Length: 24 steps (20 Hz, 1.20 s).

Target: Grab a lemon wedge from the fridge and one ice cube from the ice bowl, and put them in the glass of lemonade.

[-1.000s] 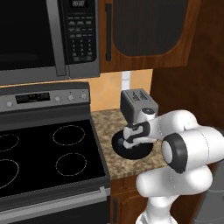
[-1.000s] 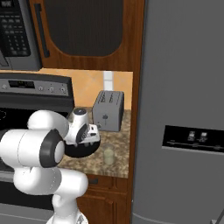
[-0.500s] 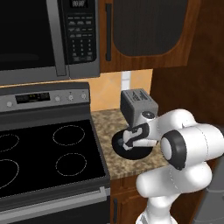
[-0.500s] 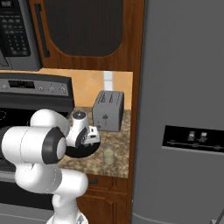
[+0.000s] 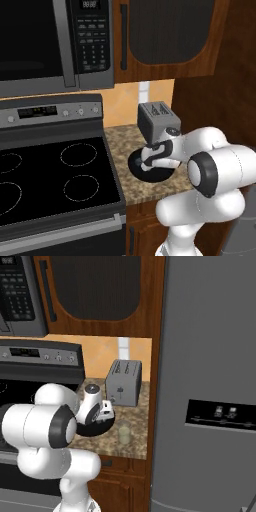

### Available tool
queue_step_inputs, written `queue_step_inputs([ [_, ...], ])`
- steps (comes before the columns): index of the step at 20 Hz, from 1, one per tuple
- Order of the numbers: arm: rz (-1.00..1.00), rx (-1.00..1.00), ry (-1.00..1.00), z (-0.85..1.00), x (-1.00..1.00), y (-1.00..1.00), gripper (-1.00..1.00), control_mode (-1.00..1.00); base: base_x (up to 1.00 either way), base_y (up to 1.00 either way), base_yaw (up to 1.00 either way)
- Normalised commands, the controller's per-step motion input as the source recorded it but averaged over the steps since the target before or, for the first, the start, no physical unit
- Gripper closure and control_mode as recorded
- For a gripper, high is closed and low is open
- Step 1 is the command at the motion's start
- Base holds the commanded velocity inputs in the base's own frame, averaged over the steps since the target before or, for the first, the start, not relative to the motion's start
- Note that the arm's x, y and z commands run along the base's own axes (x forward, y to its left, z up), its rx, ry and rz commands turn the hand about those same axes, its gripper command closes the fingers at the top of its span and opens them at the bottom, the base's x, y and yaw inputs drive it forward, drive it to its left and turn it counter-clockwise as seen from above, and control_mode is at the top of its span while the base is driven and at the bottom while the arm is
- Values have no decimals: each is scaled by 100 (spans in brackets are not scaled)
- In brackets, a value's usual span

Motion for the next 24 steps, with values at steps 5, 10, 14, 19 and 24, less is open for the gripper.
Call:
queue_step_inputs([
  [5, 4, 0, 0, 0, -28, 6, -100, -100, 0, 0, 0],
  [10, 0, 1, 0, 8, 4, 9, -100, -100, 0, 0, 0],
  [14, 0, 4, 0, 0, 11, -27, -100, -100, 0, 0, 0],
  [19, 0, 1, 0, 0, 8, -23, -100, -100, 0, 0, 0],
  [24, 0, 0, 0, 3, 15, 0, -100, -100, 0, 0, 0],
])
